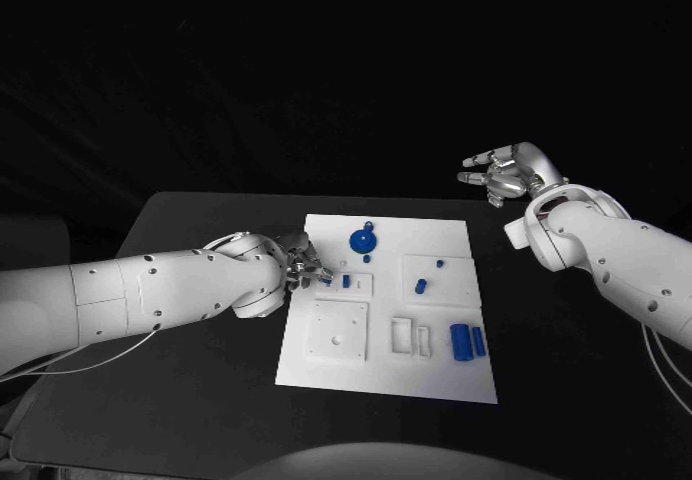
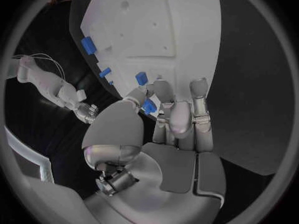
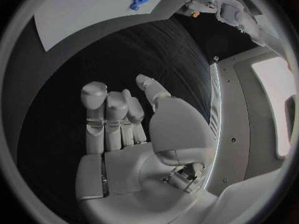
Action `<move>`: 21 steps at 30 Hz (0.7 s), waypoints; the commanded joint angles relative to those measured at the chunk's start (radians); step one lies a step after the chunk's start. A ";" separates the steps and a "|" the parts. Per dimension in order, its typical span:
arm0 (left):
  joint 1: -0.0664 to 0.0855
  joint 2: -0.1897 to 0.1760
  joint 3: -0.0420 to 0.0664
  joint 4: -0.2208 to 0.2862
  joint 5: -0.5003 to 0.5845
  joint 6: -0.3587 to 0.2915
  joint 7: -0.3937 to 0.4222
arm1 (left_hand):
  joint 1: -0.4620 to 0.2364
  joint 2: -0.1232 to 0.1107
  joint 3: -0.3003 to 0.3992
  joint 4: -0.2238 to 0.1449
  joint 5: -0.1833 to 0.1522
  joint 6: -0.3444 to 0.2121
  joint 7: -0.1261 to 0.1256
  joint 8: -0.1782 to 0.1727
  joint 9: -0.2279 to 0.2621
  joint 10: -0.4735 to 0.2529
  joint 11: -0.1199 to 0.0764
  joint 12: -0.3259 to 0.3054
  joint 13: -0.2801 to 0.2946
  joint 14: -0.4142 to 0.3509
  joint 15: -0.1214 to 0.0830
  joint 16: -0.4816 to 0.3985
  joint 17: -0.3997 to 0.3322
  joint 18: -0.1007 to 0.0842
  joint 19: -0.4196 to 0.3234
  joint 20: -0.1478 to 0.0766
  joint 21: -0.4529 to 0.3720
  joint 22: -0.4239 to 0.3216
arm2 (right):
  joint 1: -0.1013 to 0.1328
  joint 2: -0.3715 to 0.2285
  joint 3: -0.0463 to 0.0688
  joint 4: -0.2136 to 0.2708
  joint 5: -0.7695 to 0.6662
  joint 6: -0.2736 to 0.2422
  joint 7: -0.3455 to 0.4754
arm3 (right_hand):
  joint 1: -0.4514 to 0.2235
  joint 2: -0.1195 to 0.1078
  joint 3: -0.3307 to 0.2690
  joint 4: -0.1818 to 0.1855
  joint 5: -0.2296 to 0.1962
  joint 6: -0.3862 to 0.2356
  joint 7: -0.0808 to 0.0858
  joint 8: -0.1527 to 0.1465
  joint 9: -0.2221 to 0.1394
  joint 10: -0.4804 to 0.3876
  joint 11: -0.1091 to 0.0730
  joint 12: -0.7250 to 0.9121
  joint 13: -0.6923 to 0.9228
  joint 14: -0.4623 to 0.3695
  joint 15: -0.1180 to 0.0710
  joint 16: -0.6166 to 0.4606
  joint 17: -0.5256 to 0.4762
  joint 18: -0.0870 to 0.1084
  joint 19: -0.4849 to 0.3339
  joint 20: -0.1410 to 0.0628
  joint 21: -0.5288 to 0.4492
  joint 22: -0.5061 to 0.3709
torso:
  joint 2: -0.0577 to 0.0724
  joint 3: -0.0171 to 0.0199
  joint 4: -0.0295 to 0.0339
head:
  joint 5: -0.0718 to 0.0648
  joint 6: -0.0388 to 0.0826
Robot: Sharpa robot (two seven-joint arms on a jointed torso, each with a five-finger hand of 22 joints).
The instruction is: Assemble the parts on the task board
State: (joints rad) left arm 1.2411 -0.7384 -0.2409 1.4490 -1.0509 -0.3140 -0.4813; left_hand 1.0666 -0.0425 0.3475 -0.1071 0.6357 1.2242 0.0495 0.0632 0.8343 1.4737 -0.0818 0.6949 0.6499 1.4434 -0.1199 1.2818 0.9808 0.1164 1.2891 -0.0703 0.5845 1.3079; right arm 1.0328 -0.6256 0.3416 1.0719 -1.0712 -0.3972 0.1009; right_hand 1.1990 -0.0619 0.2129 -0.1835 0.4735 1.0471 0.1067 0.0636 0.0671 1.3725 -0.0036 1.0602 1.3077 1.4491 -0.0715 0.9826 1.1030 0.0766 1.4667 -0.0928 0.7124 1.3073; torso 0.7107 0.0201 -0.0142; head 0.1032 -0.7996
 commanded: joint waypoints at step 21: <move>-0.005 -0.002 -0.001 0.007 -0.024 0.034 -0.013 | 0.013 0.000 0.072 -0.063 0.002 0.099 -0.082 0.005 0.054 0.036 -0.012 0.006 -0.003 0.008 0.000 0.007 0.003 0.013 -0.002 0.011 0.008 0.018 | -0.001 0.000 0.000 0.001 -0.001 0.013 0.003 | -0.012 0.001 -0.001 0.004 0.005 -0.003 0.000 -0.001 0.001 0.004 -0.003 0.003 0.062 0.006 -0.003 0.003 0.001 0.016 0.055 -0.003 0.004 0.049 | 0.000 0.0000 0.0006 | -0.002 -0.001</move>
State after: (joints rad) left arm 1.2391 -0.7405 -0.2398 1.4537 -1.0688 -0.3017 -0.4838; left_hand 1.0661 -0.0418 0.3474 -0.1071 0.6336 1.2260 0.0480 0.0648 0.8407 1.4787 -0.0762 0.6949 0.6482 1.4478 -0.1211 1.2818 0.9826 0.1165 1.2866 -0.0678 0.5886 1.3077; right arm 1.0324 -0.6258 0.3417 1.0717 -1.0712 -0.3960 0.1002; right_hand 1.1990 -0.0618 0.2129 -0.1835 0.4735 1.0471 0.1067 0.0636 0.0671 1.3725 -0.0036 1.0602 1.3077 1.4491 -0.0715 0.9826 1.1027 0.0766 1.4667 -0.0928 0.7123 1.3073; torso 0.7108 0.0198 -0.0136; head 0.1015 -0.8004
